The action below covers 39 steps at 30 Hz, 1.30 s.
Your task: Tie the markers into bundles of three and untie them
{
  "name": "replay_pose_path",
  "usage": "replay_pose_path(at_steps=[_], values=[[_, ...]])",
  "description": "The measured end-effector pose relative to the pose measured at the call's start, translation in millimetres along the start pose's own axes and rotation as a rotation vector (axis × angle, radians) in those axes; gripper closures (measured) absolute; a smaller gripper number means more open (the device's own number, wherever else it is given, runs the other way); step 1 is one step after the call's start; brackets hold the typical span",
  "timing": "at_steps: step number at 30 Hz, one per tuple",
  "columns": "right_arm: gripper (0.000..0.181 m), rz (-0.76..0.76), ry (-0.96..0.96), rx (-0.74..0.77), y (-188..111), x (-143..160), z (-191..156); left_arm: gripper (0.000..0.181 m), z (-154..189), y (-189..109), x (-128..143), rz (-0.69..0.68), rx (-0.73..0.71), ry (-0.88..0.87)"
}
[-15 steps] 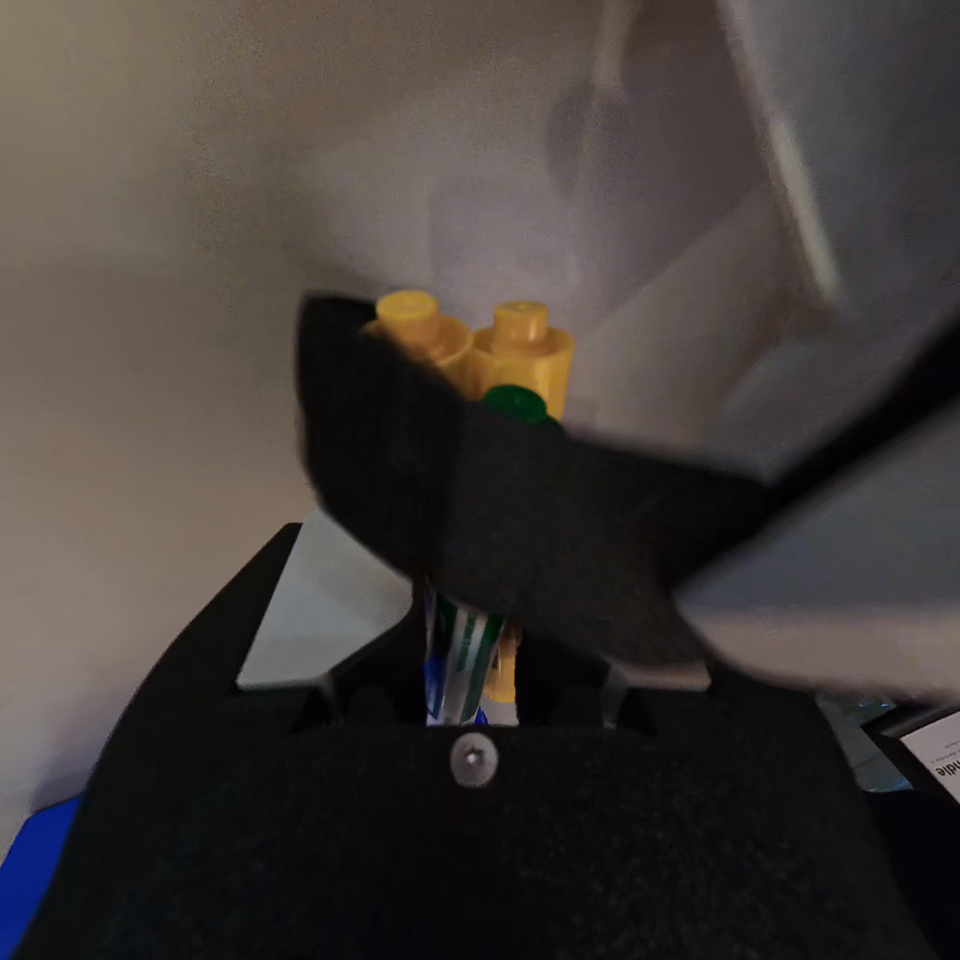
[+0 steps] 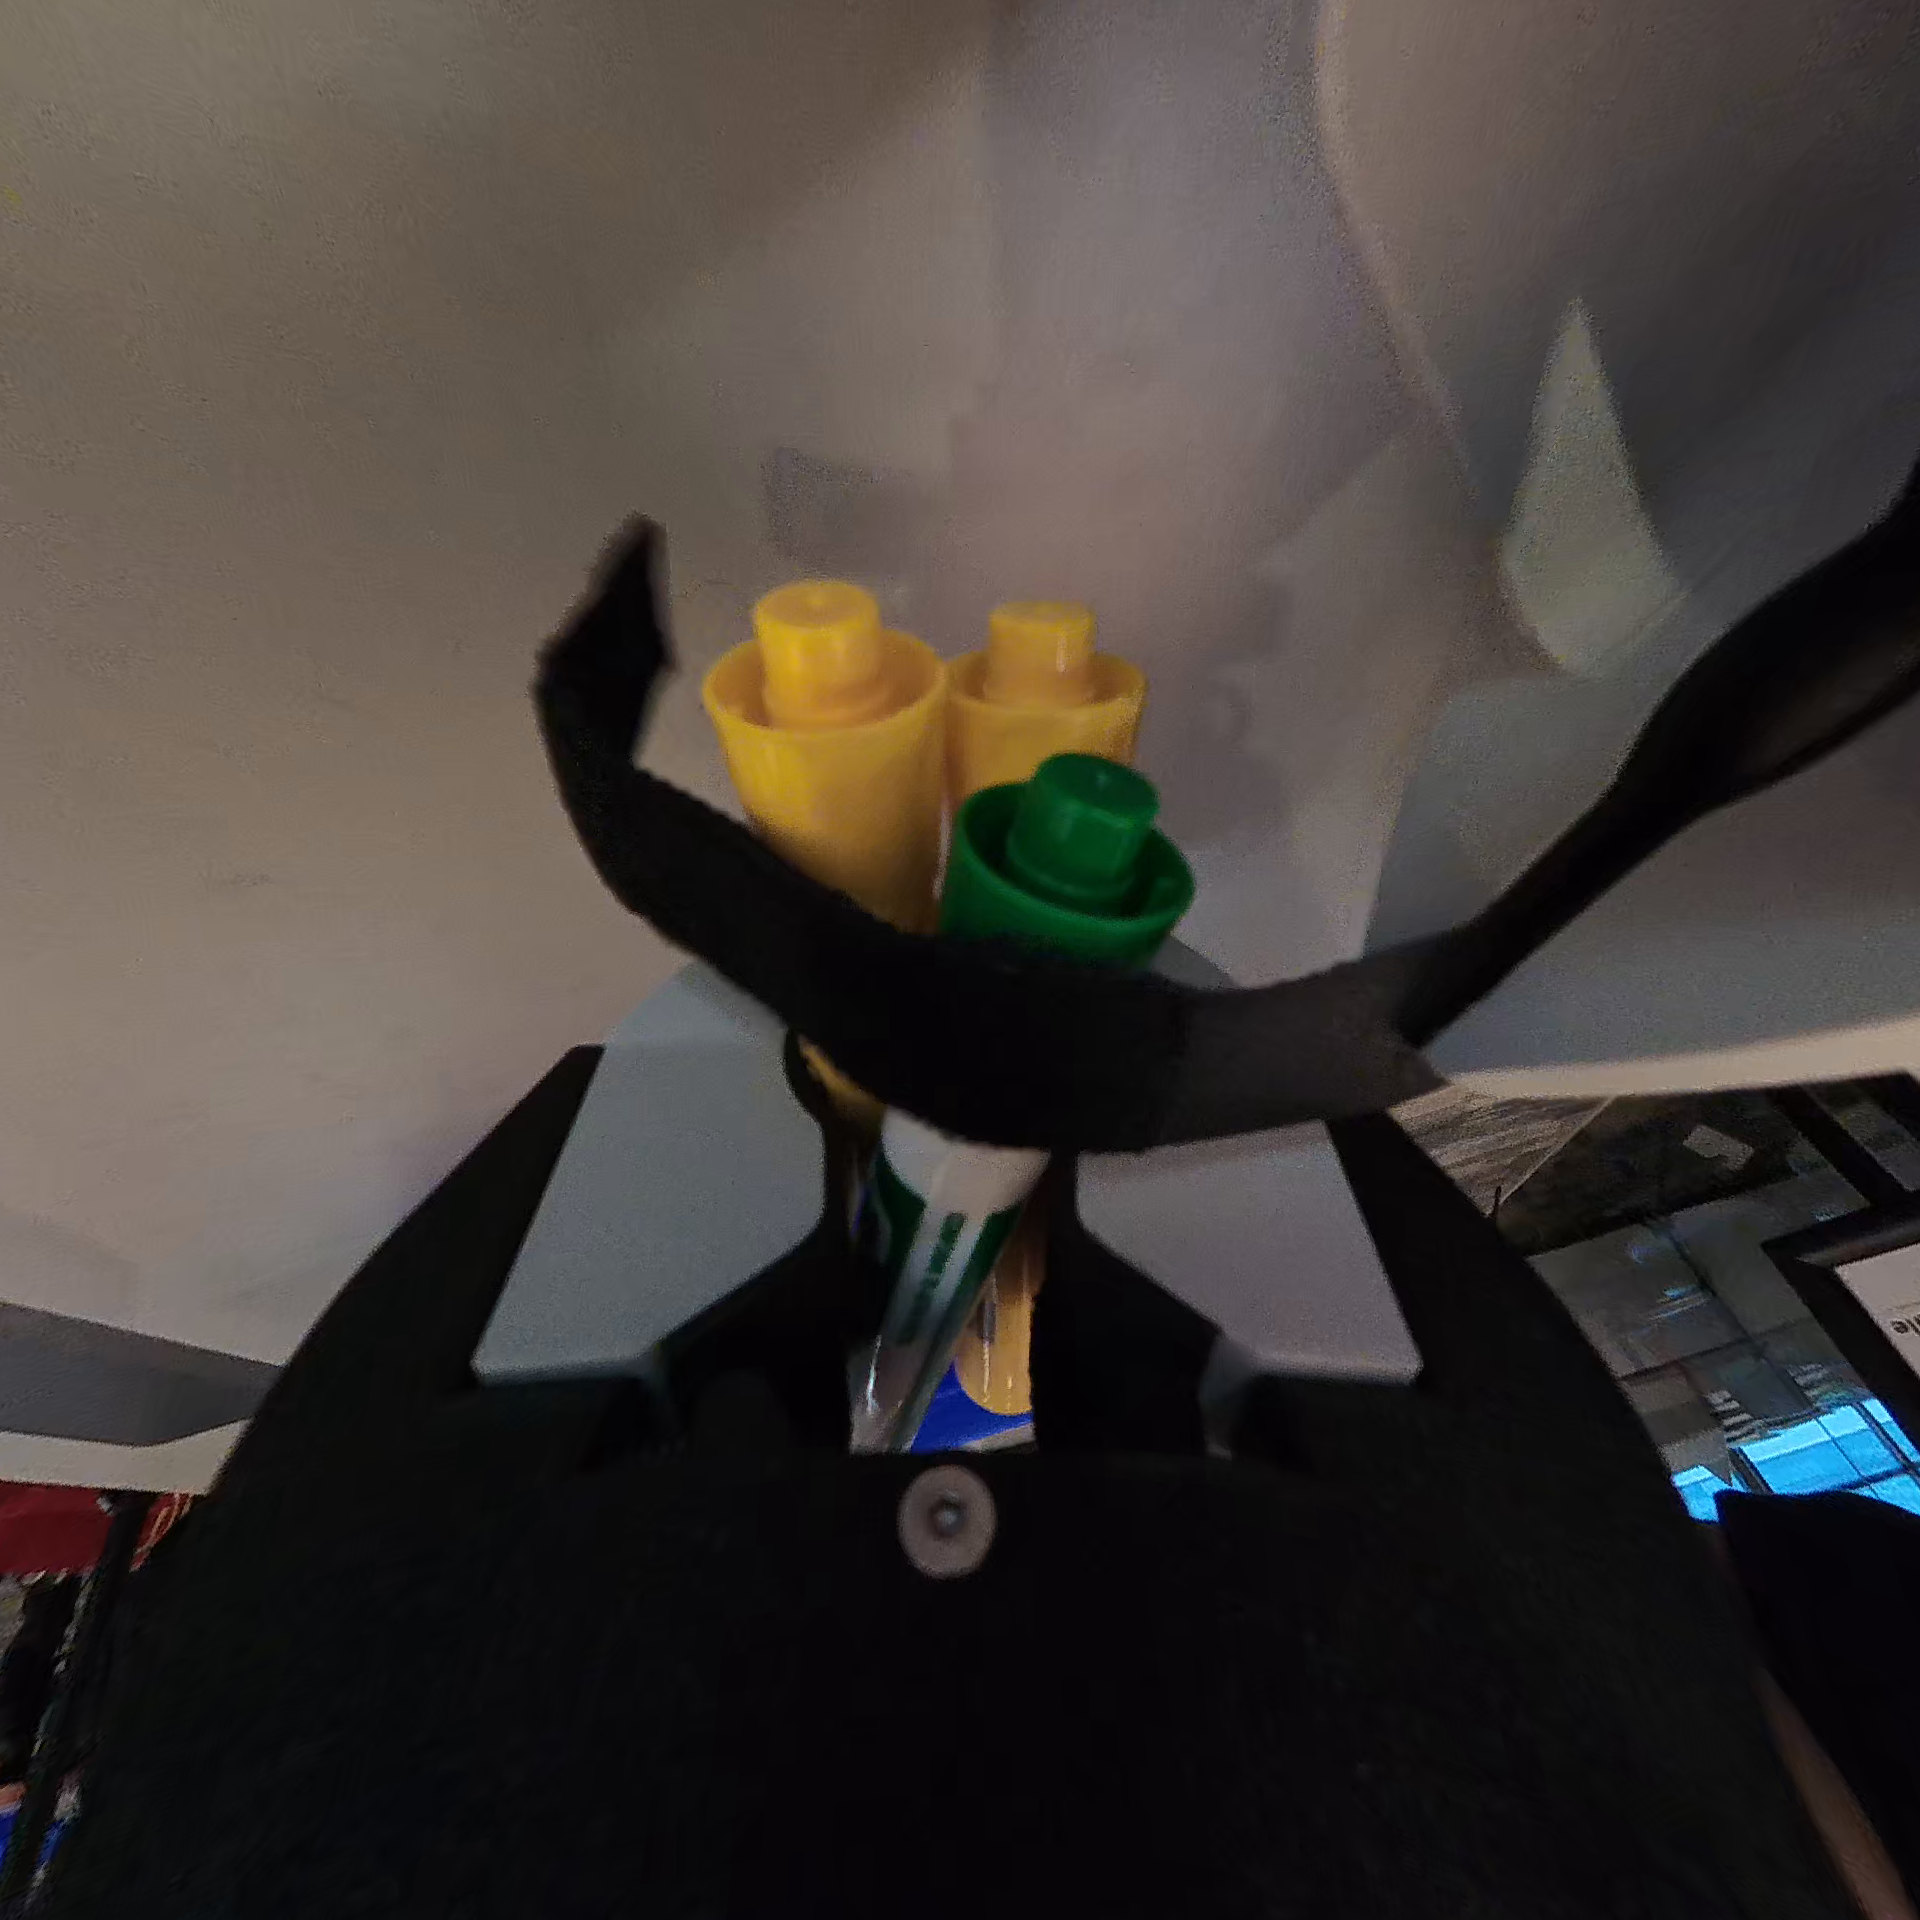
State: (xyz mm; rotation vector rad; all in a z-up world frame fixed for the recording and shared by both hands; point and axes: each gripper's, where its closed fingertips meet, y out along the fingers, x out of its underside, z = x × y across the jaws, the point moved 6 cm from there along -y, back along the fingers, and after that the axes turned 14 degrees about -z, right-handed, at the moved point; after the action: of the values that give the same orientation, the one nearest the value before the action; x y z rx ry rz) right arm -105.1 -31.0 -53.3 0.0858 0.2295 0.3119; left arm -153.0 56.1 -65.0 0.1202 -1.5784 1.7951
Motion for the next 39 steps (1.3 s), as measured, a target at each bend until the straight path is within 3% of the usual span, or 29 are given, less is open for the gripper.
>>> replay_pose_path(at_steps=[10,16,26,31,33,35,37,39], values=[[0.18,0.029,-0.106,0.086,-5,16,-4,0.14,2,-6,-16,-0.008,0.029,0.01],[0.168,0.048,0.029,-0.119,-10,13,-4,0.14,1,-6,-23,0.068,0.058,-0.008],[0.18,0.071,0.145,-0.27,-22,7,-16,0.141,0,7,-25,0.123,0.077,-0.021],[0.17,-0.04,0.506,-0.559,-30,29,-26,0.141,-3,12,-17,0.146,0.068,-0.048],[0.173,-0.138,0.658,-0.771,-31,48,-37,0.14,-5,16,-10,0.146,0.063,-0.068],[0.149,-0.223,0.83,-0.943,-29,61,-41,0.14,-7,18,-5,0.165,0.07,-0.084],[0.141,-0.241,0.986,-0.986,-23,61,-33,0.14,-8,21,-4,0.176,0.077,-0.09],[0.131,-0.165,1.152,-0.981,-12,50,-17,0.14,-8,23,-5,0.17,0.07,-0.088]])
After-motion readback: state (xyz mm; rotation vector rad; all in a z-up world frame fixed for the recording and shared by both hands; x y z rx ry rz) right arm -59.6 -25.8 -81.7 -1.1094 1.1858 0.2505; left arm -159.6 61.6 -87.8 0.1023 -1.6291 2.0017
